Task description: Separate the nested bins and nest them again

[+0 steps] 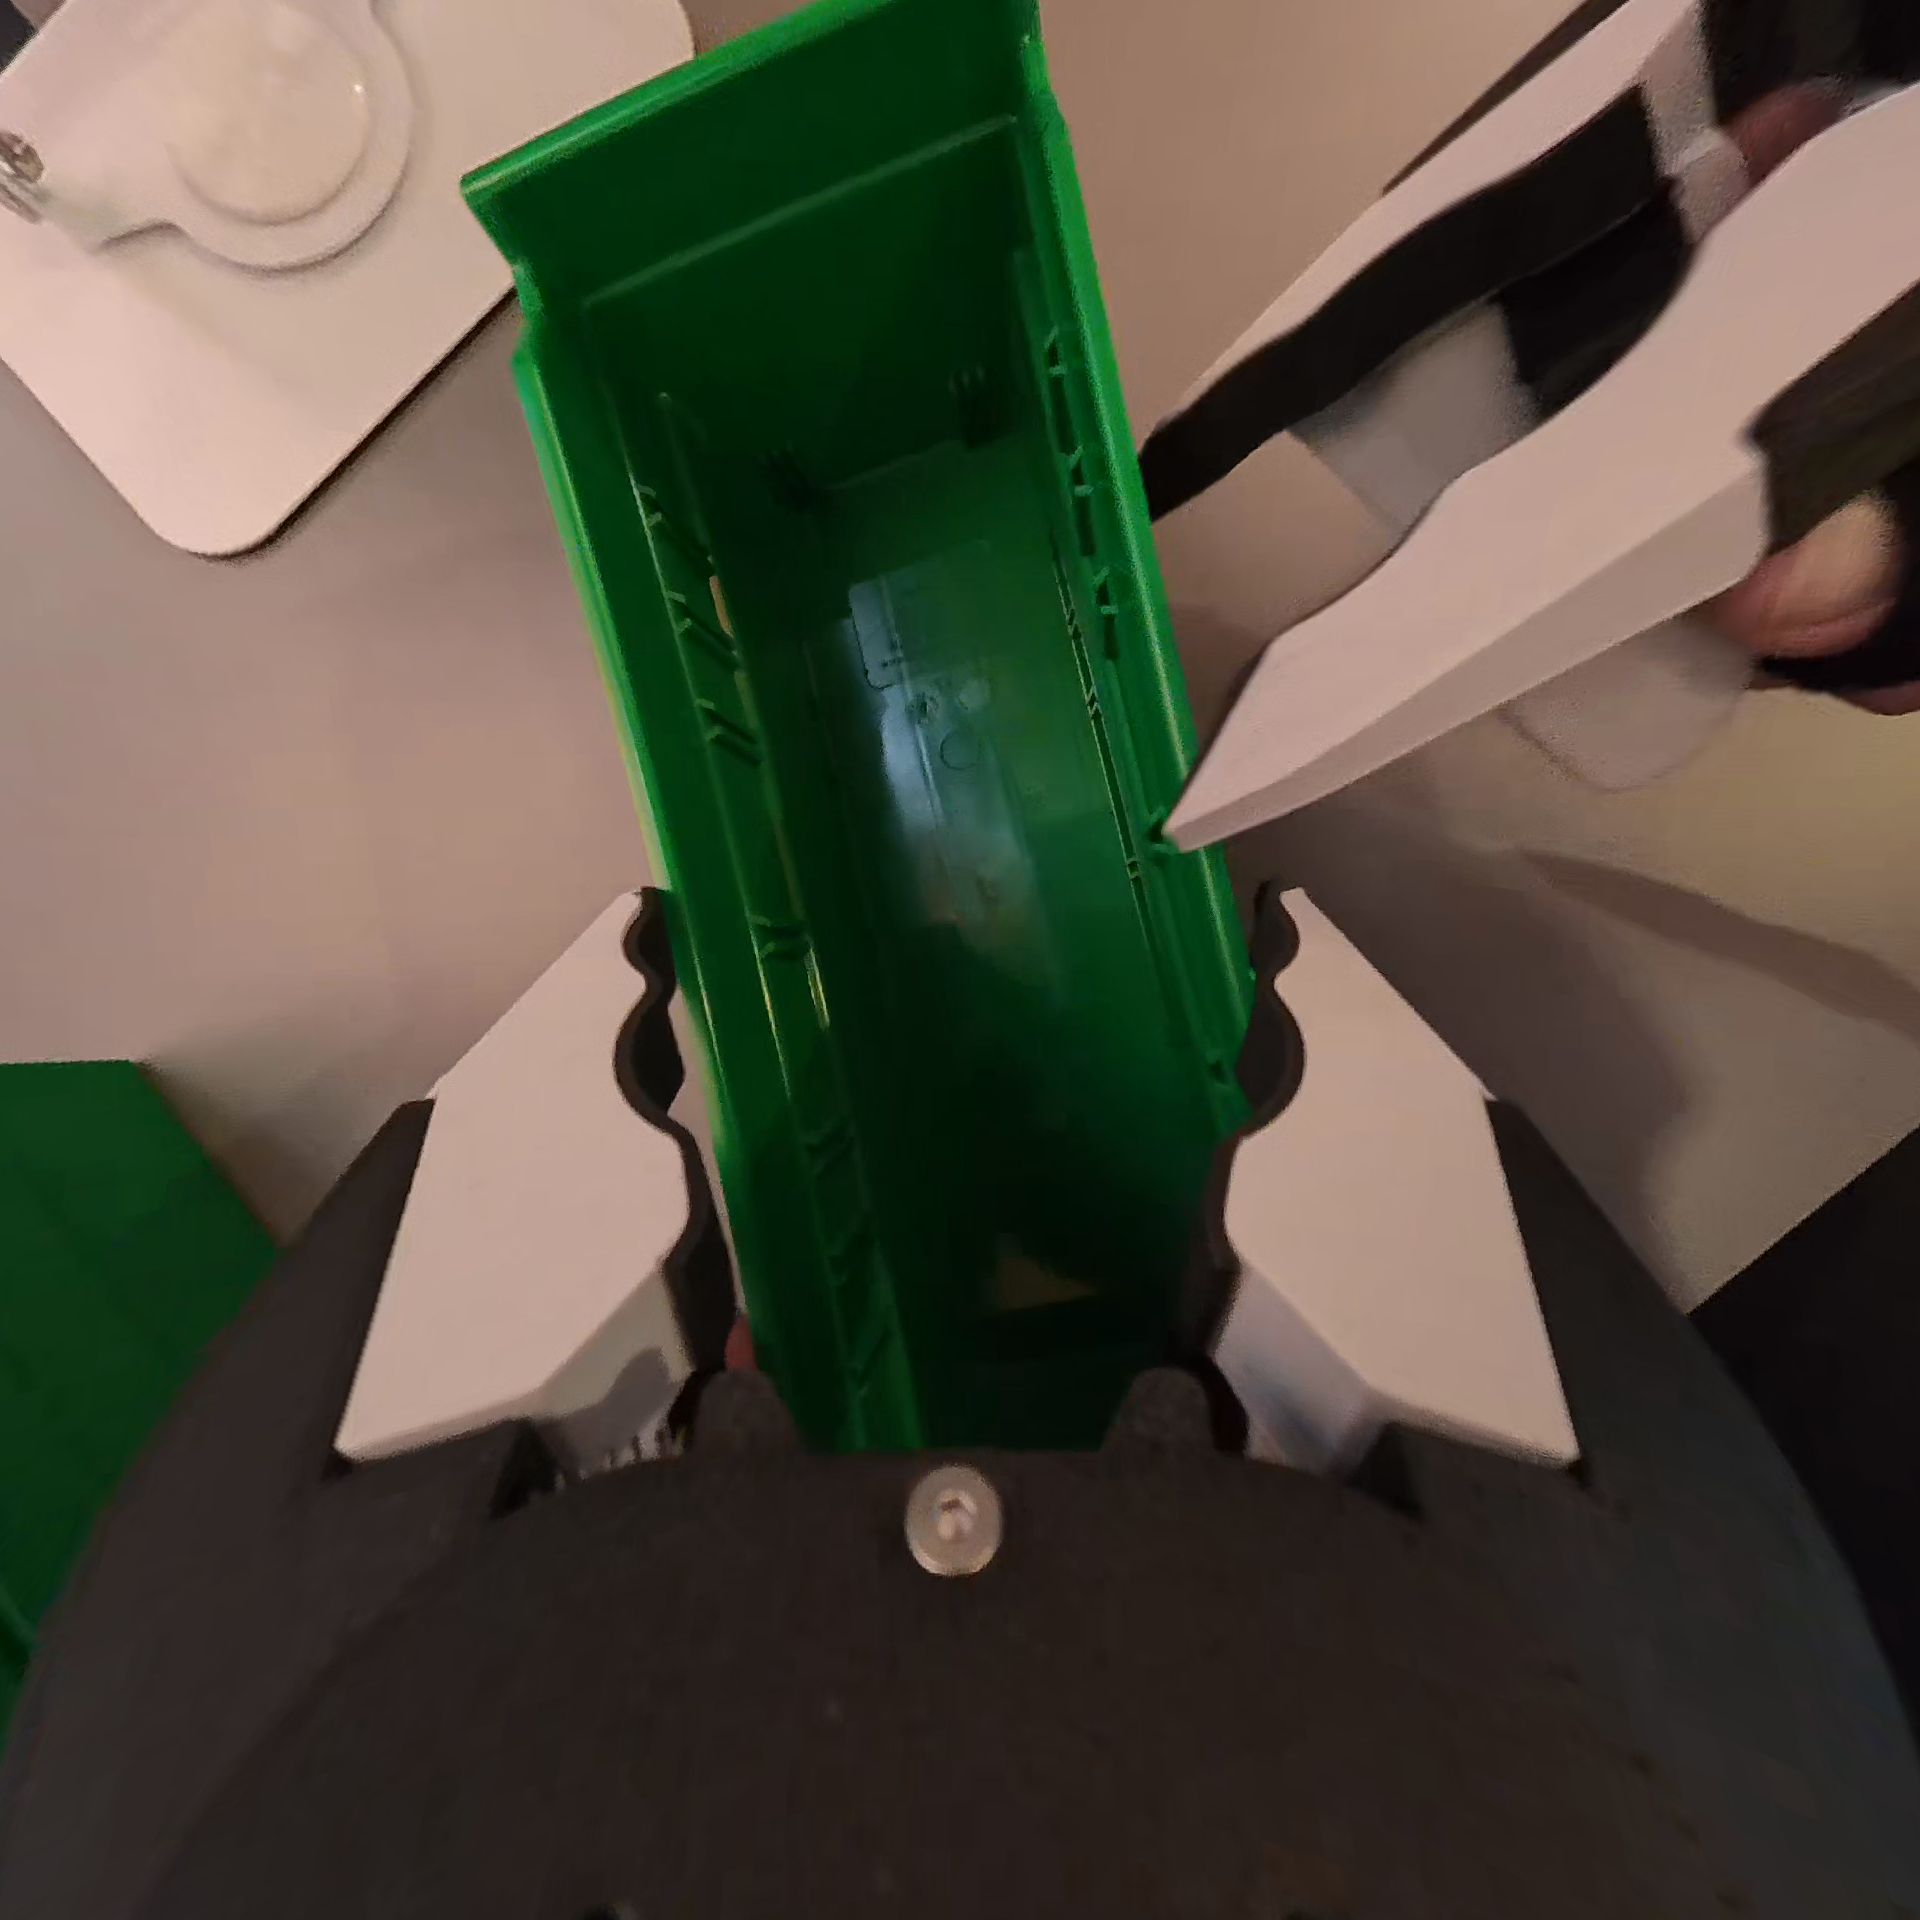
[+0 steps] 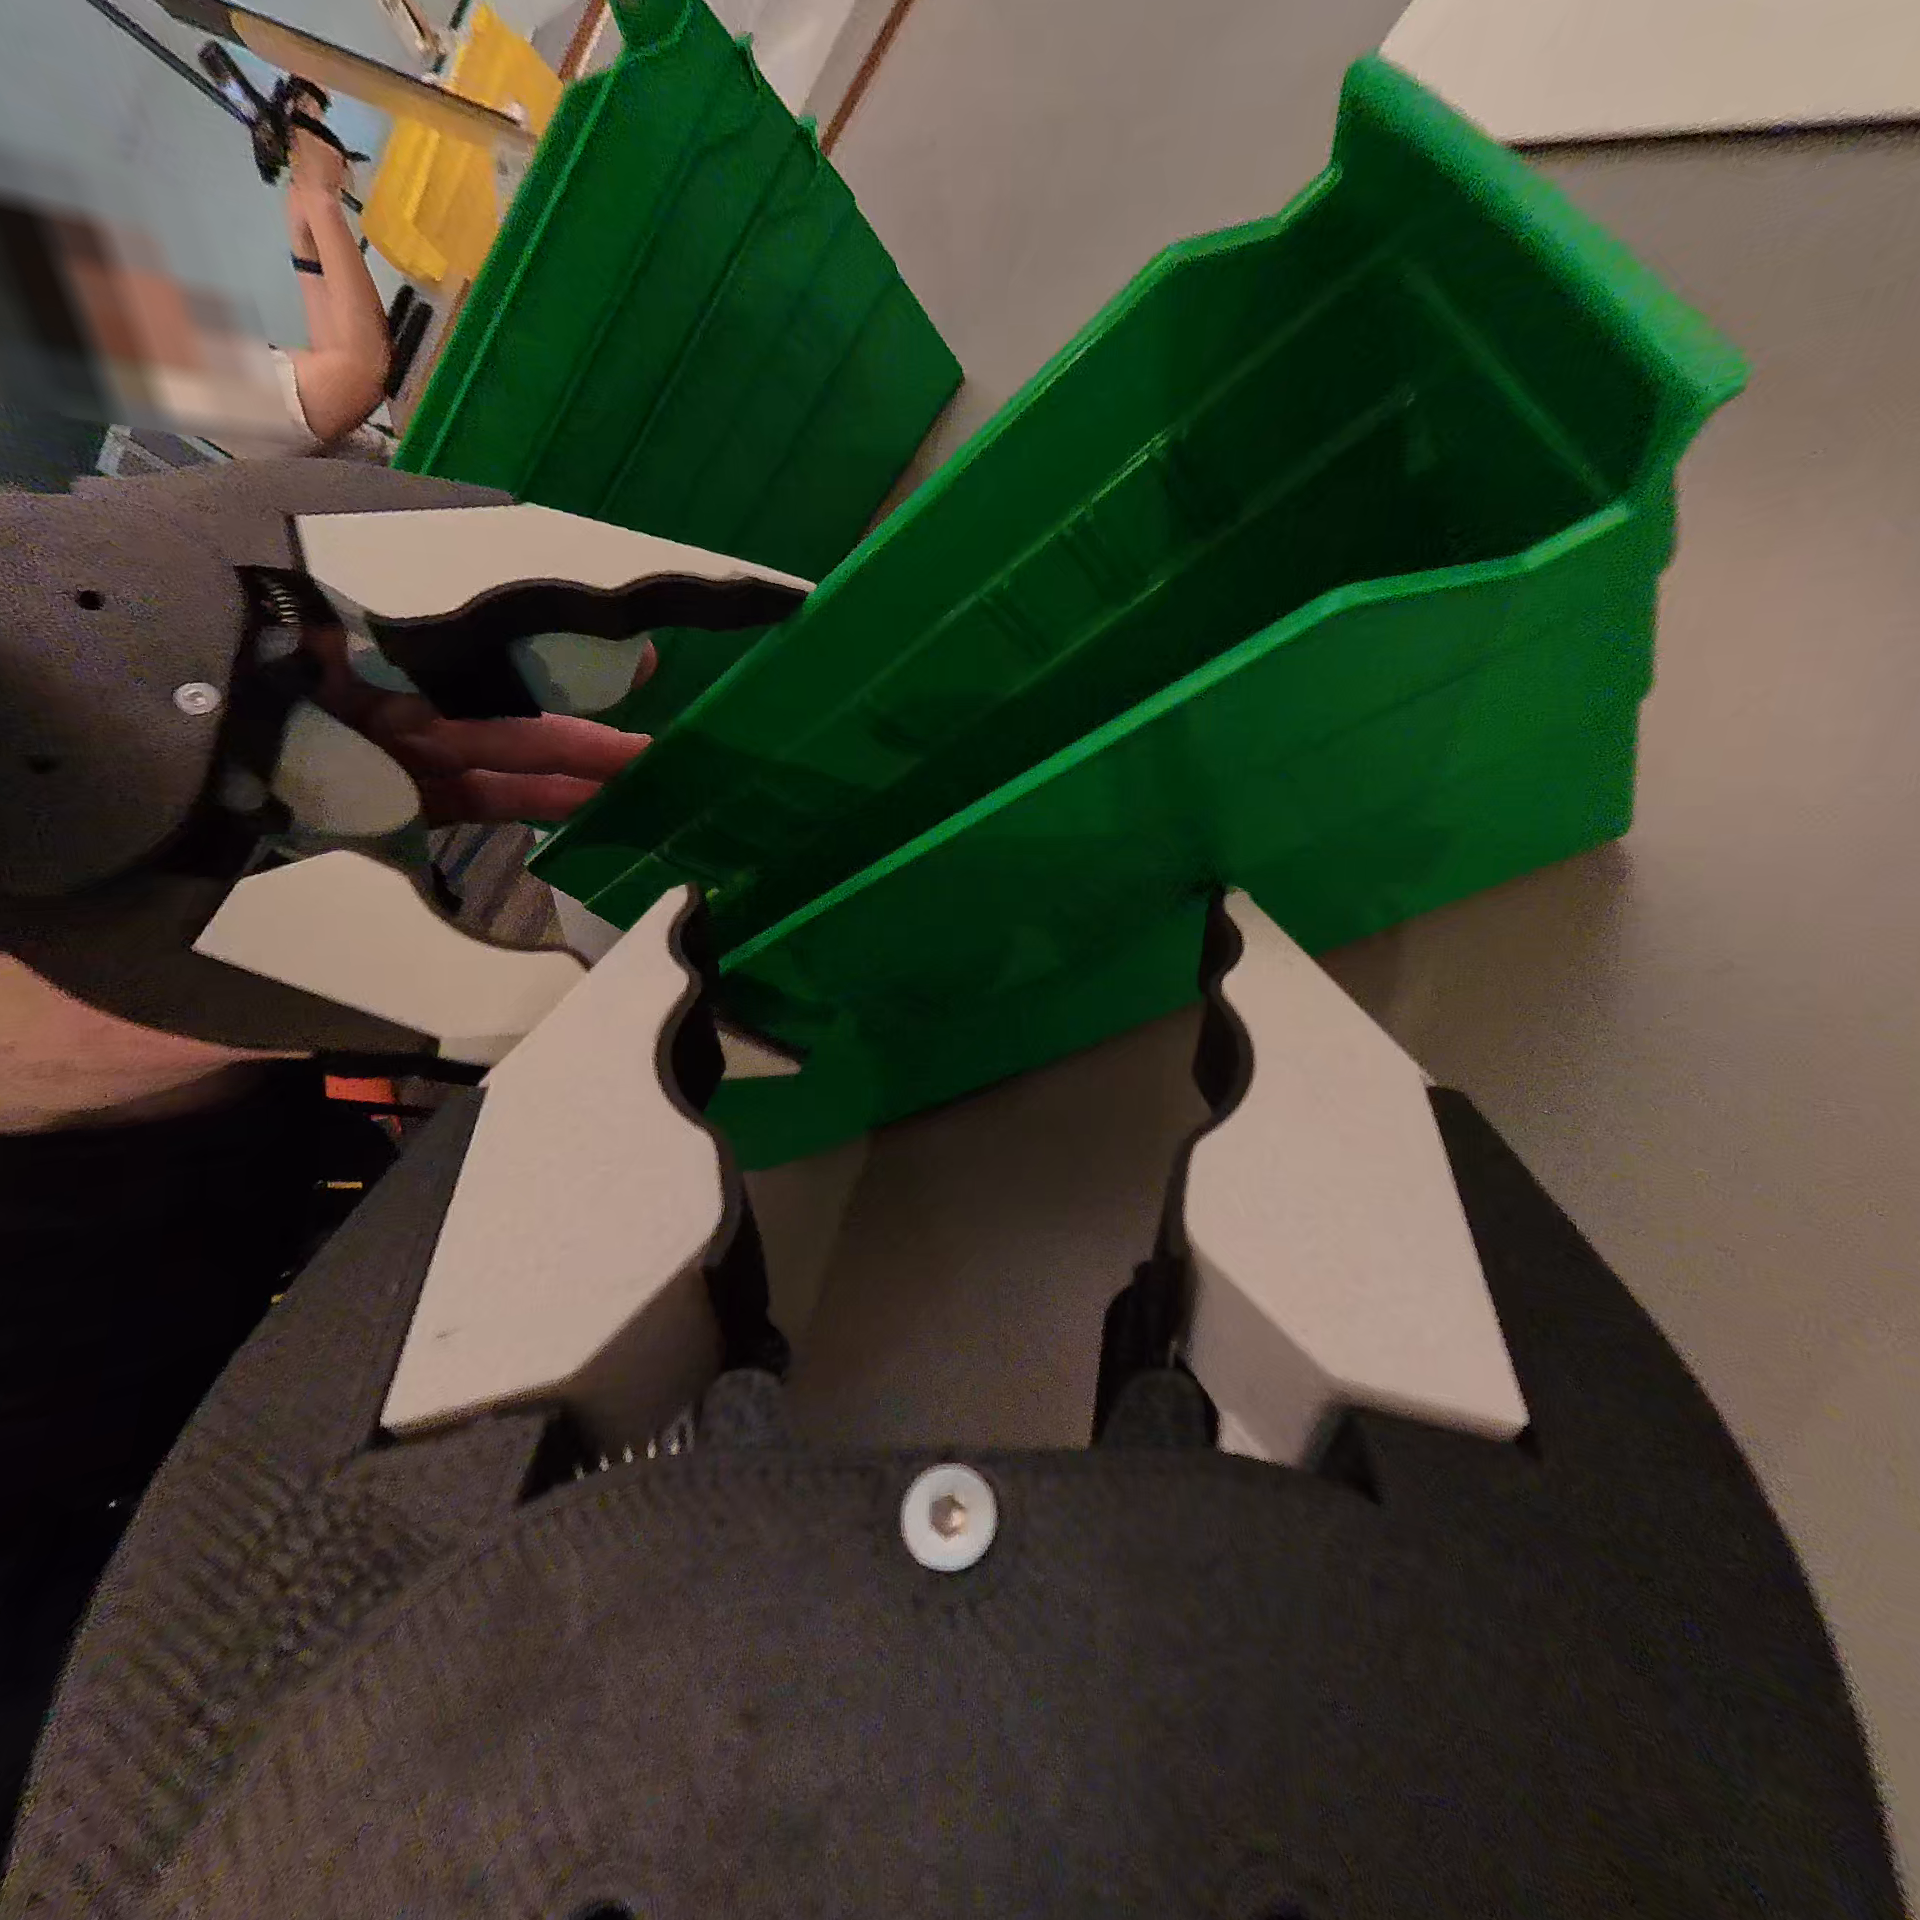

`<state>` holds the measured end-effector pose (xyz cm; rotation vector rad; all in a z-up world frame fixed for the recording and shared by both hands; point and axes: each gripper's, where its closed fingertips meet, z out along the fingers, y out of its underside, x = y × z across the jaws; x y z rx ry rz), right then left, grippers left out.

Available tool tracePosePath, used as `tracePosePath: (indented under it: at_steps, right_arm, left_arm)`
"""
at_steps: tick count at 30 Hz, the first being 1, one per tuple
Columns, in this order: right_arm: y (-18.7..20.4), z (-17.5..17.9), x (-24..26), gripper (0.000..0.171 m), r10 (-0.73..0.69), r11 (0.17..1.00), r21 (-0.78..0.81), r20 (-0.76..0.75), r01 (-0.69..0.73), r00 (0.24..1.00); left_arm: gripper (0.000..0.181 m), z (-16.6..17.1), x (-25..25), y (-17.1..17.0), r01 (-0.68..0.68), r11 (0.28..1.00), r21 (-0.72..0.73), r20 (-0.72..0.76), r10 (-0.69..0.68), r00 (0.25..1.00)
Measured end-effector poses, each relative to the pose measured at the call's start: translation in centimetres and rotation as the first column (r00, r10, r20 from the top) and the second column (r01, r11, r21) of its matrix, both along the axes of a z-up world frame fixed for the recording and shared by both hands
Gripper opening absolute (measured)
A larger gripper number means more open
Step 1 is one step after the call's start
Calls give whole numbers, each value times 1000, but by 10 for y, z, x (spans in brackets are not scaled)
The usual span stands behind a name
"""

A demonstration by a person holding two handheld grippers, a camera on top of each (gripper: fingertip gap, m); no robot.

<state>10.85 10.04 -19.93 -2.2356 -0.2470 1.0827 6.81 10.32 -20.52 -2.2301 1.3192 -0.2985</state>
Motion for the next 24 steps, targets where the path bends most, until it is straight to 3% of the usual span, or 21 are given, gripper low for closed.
tracePosePath:
  at_steps: [1, 4, 8, 13, 16, 24]
  right_arm:
    - [-1, -4, 0, 90, 1, 1000, -14, 12, 0, 1000]
    - [-3, -14, 7, 86, -1, 999, -46, 79, 5, 997]
    - [-3, -25, 23, 79, -20, 997, -74, 188, 35, 982]
    - [-7, -27, 34, 59, 12, 996, -89, 229, 9, 973]
    - [-9, -26, 40, 34, 29, 997, -81, 277, -7, 960]
    - [-15, -25, 49, 19, 67, 994, -106, 357, -31, 931]
  left_arm:
    - [110, 0, 3, -2, 10, 1000, 5, -11, -10, 1000]
    - [112, 0, 11, -10, 27, 1000, 11, -22, -26, 999]
    - [106, 18, 31, -30, 76, 996, -55, 101, -70, 992]
    - [103, 33, 41, -40, 90, 987, -133, 247, -55, 968]
    - [98, 38, 42, -43, 83, 978, -190, 331, -16, 943]
    - [87, 42, 38, -49, 115, 954, -278, 456, 26, 890]
